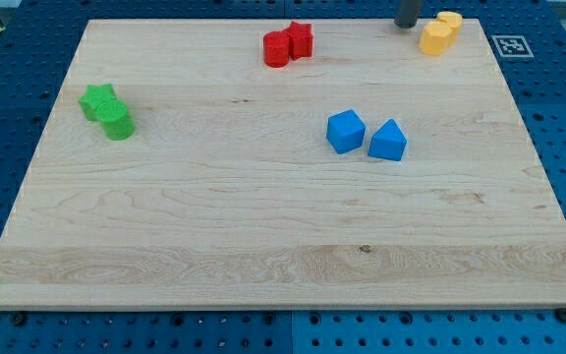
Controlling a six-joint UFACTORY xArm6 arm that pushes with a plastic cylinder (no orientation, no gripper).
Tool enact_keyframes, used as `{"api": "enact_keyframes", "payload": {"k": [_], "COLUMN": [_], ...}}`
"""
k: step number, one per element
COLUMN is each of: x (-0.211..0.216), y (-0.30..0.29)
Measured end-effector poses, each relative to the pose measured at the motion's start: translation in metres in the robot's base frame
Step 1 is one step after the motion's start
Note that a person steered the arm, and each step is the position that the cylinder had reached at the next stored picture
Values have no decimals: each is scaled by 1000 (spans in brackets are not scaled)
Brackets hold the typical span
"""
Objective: Place the yellow heart diagonal to the yellow hexagon
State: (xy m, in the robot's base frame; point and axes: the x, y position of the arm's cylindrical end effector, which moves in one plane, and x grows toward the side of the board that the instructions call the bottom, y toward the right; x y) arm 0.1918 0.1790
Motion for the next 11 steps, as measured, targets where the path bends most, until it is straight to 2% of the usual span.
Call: {"api": "enact_keyframes", "payload": {"k": [1,2,3,4,6,8,9,11], "x": [-1,-1,37,41,24,79,93,76], "y": [47,58,61,64,89,103,103,101]}}
